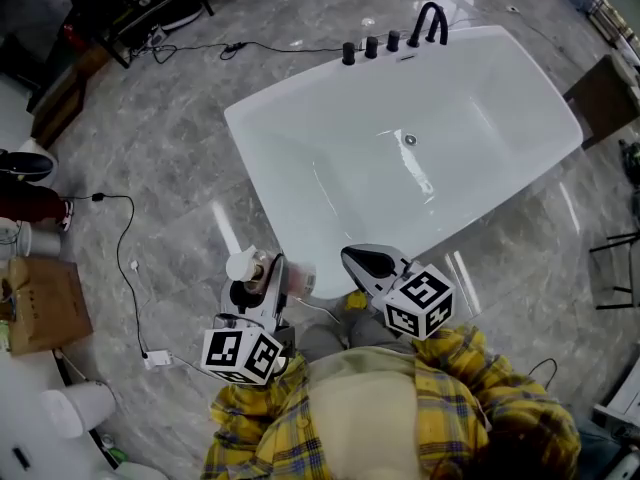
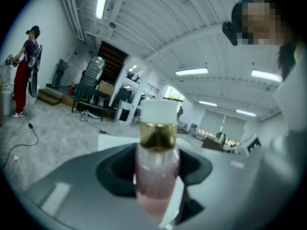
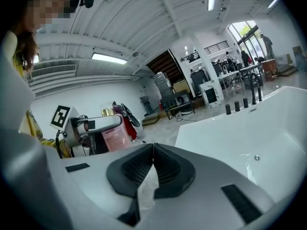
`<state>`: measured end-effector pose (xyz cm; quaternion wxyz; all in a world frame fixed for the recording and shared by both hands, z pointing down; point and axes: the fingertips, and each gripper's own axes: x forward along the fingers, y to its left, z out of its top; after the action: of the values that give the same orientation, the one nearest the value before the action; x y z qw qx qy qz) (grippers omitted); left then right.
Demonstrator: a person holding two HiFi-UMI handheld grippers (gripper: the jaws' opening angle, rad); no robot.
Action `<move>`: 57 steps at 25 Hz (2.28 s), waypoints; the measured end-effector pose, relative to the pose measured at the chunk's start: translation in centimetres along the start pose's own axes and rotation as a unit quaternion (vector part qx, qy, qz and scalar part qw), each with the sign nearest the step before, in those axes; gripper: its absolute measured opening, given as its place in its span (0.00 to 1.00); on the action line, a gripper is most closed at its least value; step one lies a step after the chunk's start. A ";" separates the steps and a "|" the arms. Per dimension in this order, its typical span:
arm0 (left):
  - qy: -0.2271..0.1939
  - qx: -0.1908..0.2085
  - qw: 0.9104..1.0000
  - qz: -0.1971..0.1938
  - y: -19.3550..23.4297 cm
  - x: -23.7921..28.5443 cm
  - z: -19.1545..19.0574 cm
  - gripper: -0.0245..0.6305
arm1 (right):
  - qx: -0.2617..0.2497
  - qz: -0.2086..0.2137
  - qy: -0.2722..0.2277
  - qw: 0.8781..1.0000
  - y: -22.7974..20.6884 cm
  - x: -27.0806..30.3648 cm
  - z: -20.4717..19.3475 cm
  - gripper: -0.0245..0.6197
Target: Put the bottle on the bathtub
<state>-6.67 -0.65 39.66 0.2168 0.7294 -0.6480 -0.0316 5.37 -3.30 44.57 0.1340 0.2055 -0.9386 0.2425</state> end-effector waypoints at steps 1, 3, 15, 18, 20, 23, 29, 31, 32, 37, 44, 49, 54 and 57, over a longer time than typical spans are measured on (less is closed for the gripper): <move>-0.001 -0.002 1.000 0.003 0.0 0.6 0.3 0.37 | -0.002 0.002 0.002 1.000 -0.5 0.3 0.4 0.06; 0.002 -0.002 1.000 0.006 0.0 1.7 0.7 0.37 | -0.005 0.006 0.007 1.000 -1.2 0.8 1.1 0.06; 0.043 0.026 0.999 -0.012 5.7 7.9 1.2 0.37 | -0.002 -0.017 0.026 1.000 -3.9 6.5 2.3 0.06; 0.057 0.038 0.997 -0.028 8.0 10.1 1.6 0.37 | 0.011 -0.040 0.031 0.999 -5.0 8.9 2.8 0.06; 0.065 0.041 0.996 -0.041 9.6 11.5 2.2 0.37 | 0.021 -0.050 0.033 0.998 -5.4 10.9 3.5 0.06; 0.076 0.040 0.995 -0.053 12.0 13.8 3.0 0.37 | 0.026 -0.060 0.037 0.997 -6.2 14.0 4.8 0.06; 0.095 0.043 0.991 -0.079 16.1 18.3 4.5 0.37 | 0.036 -0.079 0.048 0.995 -7.6 18.8 6.6 0.06; 0.100 0.052 0.990 -0.084 17.4 19.8 5.0 0.37 | 0.038 -0.086 0.050 0.994 -7.9 20.1 7.0 0.06; 0.102 0.057 0.989 -0.086 18.1 20.6 5.2 0.37 | 0.038 -0.089 0.050 0.994 -8.1 20.8 7.3 0.06; 0.099 0.081 0.987 -0.093 21.0 24.9 5.6 0.37 | 0.041 -0.104 0.049 0.993 -9.3 23.5 8.2 0.06; 0.086 0.115 0.986 -0.084 25.7 31.0 5.4 0.37 | 0.056 -0.114 0.056 0.990 -10.3 26.7 7.9 0.06; 0.080 0.139 0.983 -0.090 28.2 35.3 5.4 0.37 | 0.067 -0.120 0.065 0.988 -10.7 27.9 7.8 0.06; 0.070 0.164 0.982 -0.069 31.0 39.3 6.2 0.37 | 0.078 -0.124 0.073 0.986 -11.0 28.7 7.2 0.06; 0.059 0.175 0.981 -0.057 32.1 41.7 6.6 0.37 | 0.083 -0.130 0.079 0.985 -11.3 28.7 6.7 0.06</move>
<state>-32.15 -44.55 54.94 0.1218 0.7924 -0.5870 0.1131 -15.80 -24.96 53.51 0.2210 0.3167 -0.8667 0.3157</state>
